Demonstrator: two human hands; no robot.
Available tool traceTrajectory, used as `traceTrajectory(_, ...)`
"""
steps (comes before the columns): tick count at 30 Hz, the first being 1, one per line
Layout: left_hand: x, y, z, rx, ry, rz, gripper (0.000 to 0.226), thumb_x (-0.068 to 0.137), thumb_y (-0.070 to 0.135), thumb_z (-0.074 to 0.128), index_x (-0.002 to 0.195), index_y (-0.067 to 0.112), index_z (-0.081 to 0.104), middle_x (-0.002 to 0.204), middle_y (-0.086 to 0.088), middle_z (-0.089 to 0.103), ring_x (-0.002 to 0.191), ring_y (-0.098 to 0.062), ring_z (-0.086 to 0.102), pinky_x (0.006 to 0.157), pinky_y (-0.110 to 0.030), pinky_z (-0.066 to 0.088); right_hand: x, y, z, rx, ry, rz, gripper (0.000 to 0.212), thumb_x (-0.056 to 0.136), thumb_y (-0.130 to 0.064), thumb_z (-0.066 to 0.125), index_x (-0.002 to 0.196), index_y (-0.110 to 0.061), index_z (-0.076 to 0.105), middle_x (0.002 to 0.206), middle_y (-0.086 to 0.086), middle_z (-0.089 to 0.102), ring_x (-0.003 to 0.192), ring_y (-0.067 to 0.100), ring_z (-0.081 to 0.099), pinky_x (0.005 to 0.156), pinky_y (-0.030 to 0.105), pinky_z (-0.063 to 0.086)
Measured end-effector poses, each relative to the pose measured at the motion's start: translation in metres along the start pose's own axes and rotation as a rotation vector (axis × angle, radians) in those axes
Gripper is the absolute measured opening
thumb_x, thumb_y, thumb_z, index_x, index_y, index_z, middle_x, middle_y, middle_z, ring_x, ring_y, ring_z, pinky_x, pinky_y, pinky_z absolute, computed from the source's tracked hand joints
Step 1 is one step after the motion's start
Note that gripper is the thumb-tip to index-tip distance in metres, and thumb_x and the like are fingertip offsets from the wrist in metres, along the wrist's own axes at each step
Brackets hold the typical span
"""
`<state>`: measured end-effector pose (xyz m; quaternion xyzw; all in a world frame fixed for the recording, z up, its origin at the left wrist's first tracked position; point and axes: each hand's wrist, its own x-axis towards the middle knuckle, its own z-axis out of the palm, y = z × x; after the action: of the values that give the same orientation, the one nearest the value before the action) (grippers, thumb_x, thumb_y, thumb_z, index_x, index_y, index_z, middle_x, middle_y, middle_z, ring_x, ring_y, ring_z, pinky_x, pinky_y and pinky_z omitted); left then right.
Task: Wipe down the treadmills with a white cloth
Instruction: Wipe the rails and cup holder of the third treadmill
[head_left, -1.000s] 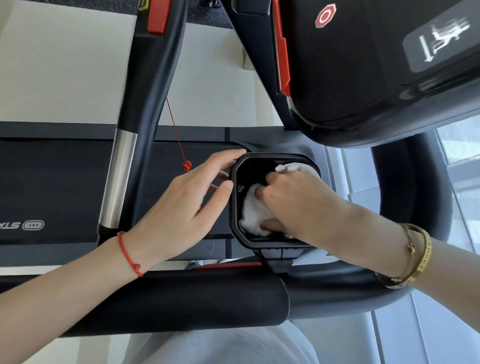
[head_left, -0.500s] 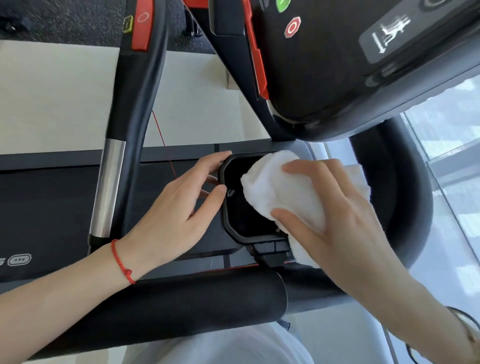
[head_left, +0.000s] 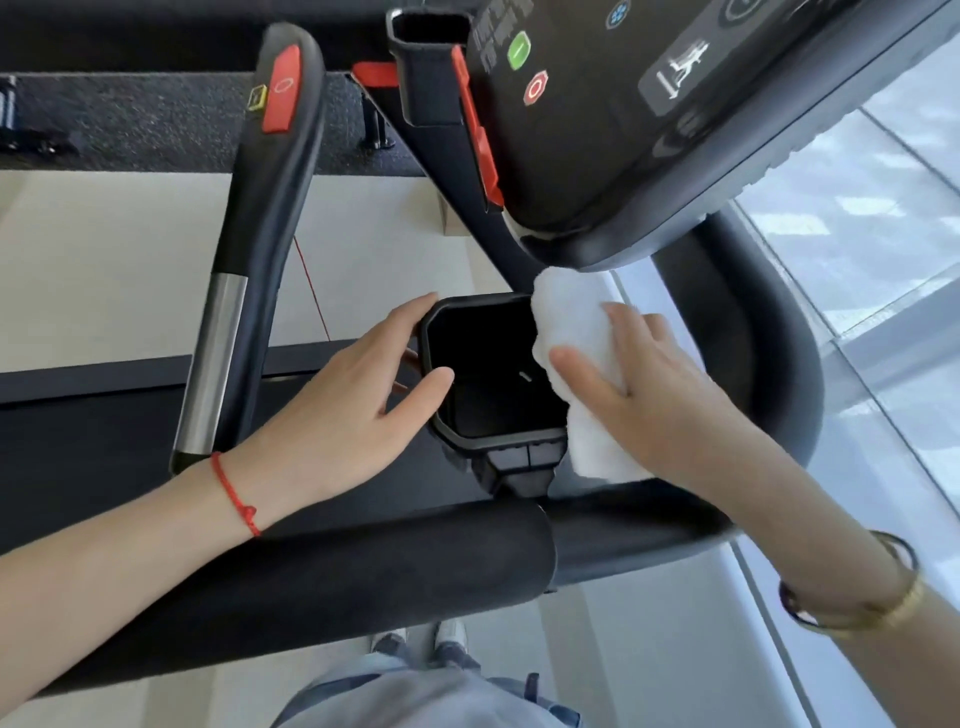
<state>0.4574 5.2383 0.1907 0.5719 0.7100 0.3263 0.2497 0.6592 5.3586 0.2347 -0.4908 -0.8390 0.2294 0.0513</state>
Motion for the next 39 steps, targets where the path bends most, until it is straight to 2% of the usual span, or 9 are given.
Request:
traceTrajectory(6, 0.001, 0.001, 0.0, 0.005, -0.018, -0.012, 0.071, 0.088, 0.064, 0.035, 0.153, 0.043, 0.013, 0.144, 0.026, 0.039, 0.105, 0.03, 0.04, 0.084, 0.0, 0.033, 0.034, -0.008, -0.004, -0.088, -0.027, -0.086, 0.055, 0.095, -0.054, 0.044, 0.141, -0.025, 0.037, 0.13, 0.004, 0.044, 0.092, 0.019, 0.042, 0.08, 0.03, 0.031)
traceTrajectory(12, -0.001, -0.002, -0.001, 0.029, -0.024, -0.027, 0.071, 0.088, 0.067, 0.034, 0.151, 0.048, 0.009, 0.141, 0.028, 0.037, 0.097, 0.004, 0.06, 0.079, -0.007, 0.038, 0.02, -0.002, 0.002, -0.043, 0.046, -0.131, 0.056, 0.093, -0.053, 0.049, 0.142, -0.028, 0.038, 0.113, -0.003, 0.043, 0.092, 0.021, 0.044, 0.076, 0.031, 0.033)
traceTrajectory(14, -0.001, -0.003, -0.001, 0.062, -0.025, -0.033, 0.072, 0.088, 0.067, 0.033, 0.152, 0.047, 0.007, 0.145, 0.026, 0.036, 0.096, -0.004, 0.063, 0.081, -0.01, 0.039, 0.027, -0.013, 0.003, -0.174, 0.12, -0.213, 0.051, 0.095, -0.049, 0.05, 0.139, -0.025, 0.043, 0.119, 0.003, 0.05, 0.095, 0.026, 0.052, 0.075, 0.031, 0.035)
traceTrajectory(18, -0.003, -0.006, -0.004, 0.114, -0.031, -0.061, 0.077, 0.088, 0.071, 0.03, 0.154, 0.042, 0.005, 0.151, 0.018, 0.038, 0.119, -0.003, 0.053, 0.097, -0.024, 0.041, 0.028, -0.023, -0.001, -0.414, 0.225, -0.338, 0.048, 0.096, -0.051, 0.047, 0.136, -0.024, 0.048, 0.112, 0.004, 0.058, 0.096, 0.029, 0.06, 0.067, 0.028, 0.028)
traceTrajectory(23, -0.004, -0.006, -0.006, 0.128, -0.022, -0.03, 0.065, 0.087, 0.072, 0.029, 0.146, 0.047, 0.02, 0.137, 0.025, 0.049, 0.096, 0.004, 0.058, 0.079, -0.021, 0.045, 0.021, -0.03, 0.001, -0.688, 0.262, -0.459, 0.053, 0.097, -0.057, 0.039, 0.142, -0.029, 0.041, 0.118, -0.007, 0.058, 0.101, 0.019, 0.062, 0.05, 0.027, 0.01)
traceTrajectory(25, -0.005, -0.005, -0.007, 0.149, -0.009, -0.033, 0.066, 0.086, 0.073, 0.027, 0.146, 0.046, 0.021, 0.137, 0.024, 0.05, 0.099, 0.001, 0.059, 0.081, -0.025, 0.048, 0.027, -0.036, 0.003, -0.715, 0.239, -0.489, 0.052, 0.098, -0.056, 0.034, 0.143, -0.029, 0.038, 0.121, -0.007, 0.056, 0.104, 0.019, 0.061, 0.05, 0.027, 0.014)
traceTrajectory(28, -0.008, -0.004, -0.008, 0.173, 0.019, -0.039, 0.066, 0.086, 0.075, 0.024, 0.144, 0.044, 0.027, 0.128, 0.023, 0.054, 0.099, 0.0, 0.059, 0.08, -0.026, 0.051, 0.036, -0.041, 0.002, -0.728, 0.197, -0.512, 0.048, 0.1, -0.054, 0.03, 0.138, -0.025, 0.04, 0.116, -0.002, 0.055, 0.099, 0.022, 0.061, 0.062, 0.029, 0.038)
traceTrajectory(34, -0.009, -0.003, -0.009, 0.204, 0.029, -0.064, 0.055, 0.088, 0.071, 0.027, 0.132, 0.04, 0.04, 0.106, 0.026, 0.051, 0.085, 0.01, 0.054, 0.066, -0.009, 0.039, 0.057, -0.058, 0.009, -0.604, 0.092, -0.69, 0.043, 0.101, -0.045, 0.037, 0.141, -0.03, 0.042, 0.125, -0.005, 0.053, 0.11, 0.018, 0.055, 0.087, 0.032, 0.046)
traceTrajectory(39, -0.009, -0.002, -0.011, 0.19, 0.004, -0.059, 0.058, 0.087, 0.071, 0.025, 0.132, 0.039, 0.042, 0.109, 0.025, 0.054, 0.078, 0.019, 0.051, 0.061, -0.01, 0.036, 0.057, -0.047, 0.002, -0.453, -0.005, -0.669, 0.048, 0.097, -0.047, 0.045, 0.14, -0.027, 0.048, 0.122, -0.001, 0.056, 0.107, 0.022, 0.055, 0.087, 0.033, 0.045)
